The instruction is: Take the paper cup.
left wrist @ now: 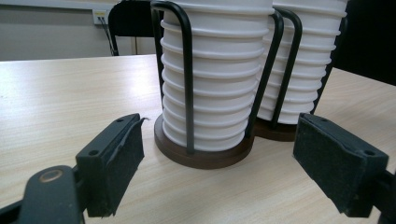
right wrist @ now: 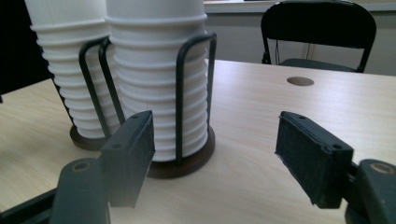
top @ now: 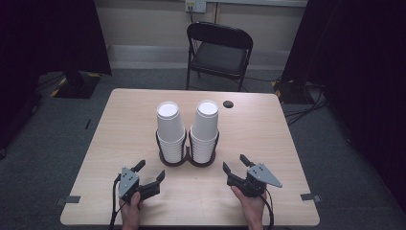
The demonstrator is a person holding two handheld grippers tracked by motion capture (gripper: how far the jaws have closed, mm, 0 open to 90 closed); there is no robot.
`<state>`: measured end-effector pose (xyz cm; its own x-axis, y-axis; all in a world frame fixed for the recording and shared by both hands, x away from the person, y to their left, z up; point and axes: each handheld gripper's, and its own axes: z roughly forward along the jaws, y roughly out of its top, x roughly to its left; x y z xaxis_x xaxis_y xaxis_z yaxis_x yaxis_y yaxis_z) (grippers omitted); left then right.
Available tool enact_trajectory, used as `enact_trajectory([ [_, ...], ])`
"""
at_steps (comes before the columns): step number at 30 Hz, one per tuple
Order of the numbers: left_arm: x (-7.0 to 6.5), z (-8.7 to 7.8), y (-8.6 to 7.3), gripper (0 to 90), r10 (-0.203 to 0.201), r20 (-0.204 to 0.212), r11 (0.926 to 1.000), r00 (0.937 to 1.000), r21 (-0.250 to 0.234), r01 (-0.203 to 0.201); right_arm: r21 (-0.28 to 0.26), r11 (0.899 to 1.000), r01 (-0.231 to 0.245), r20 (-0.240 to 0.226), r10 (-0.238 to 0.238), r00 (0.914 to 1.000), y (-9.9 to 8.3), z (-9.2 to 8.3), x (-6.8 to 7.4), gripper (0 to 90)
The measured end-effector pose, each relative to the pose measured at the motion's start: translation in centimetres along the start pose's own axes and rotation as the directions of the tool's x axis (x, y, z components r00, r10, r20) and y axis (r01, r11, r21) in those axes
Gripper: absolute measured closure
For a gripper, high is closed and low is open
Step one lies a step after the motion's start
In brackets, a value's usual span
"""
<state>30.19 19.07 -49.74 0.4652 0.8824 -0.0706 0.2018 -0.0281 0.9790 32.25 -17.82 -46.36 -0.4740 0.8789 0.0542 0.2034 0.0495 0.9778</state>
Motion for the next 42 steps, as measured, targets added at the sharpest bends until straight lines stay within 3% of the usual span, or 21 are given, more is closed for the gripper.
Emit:
enact_trajectory([
  [6, 0.0, 0.0, 0.0, 15.9, 0.009, 0.003, 1.0, 1.0, 0.003, -0.009, -0.013, 1.0, 0.007, -0.035, -0.008, 0.9994, 1.5, 0.3, 0.2, 26.3],
  [7, 0.0, 0.0, 0.0, 15.9, 0.017, 0.004, 0.9999, 0.9999, 0.002, -0.017, 0.005, 1.0, -0.018, -0.063, 0.018, 0.9978, 2.0, 0.5, 0.1, 26.3],
  [10, -0.1, 0.0, 0.0, 15.9, 0.015, 0.008, 0.9999, 0.9999, -0.002, -0.015, 0.005, 1.0, -0.007, -0.06, 0.007, 0.9982, 2.7, 0.8, 0.2, 26.0],
  [19, -0.1, 0.0, 0.0, 15.9, 0.019, 0.009, 0.9998, 0.9998, 0.004, -0.02, -0.018, 1.0, -0.002, -0.113, 0.0, 0.9936, 4.8, 1.7, 0.3, 16.5],
  [25, -0.1, 0.0, 0.0, 16.0, 0.019, 0.009, 0.9998, 0.9998, 0.0, -0.019, -0.048, 0.999, 0.009, -0.118, -0.014, 0.9929, 6.6, 2.3, 0.3, 16.0],
  [32, -0.1, 0.0, 0.0, 16.0, 0.028, 0.024, 0.9996, 0.9993, 0.001, -0.029, -0.038, 0.999, 0.007, -0.147, -0.013, 0.989, 8.4, 3.1, 0.2, 13.4],
  [42, -0.3, 0.1, 0.0, 16.0, 0.039, 0.014, 0.9992, 0.9991, 0.007, -0.039, -0.044, 0.999, 0.024, -0.184, -0.032, 0.9824, 10.8, 5.1, 0.7, 13.3],
])
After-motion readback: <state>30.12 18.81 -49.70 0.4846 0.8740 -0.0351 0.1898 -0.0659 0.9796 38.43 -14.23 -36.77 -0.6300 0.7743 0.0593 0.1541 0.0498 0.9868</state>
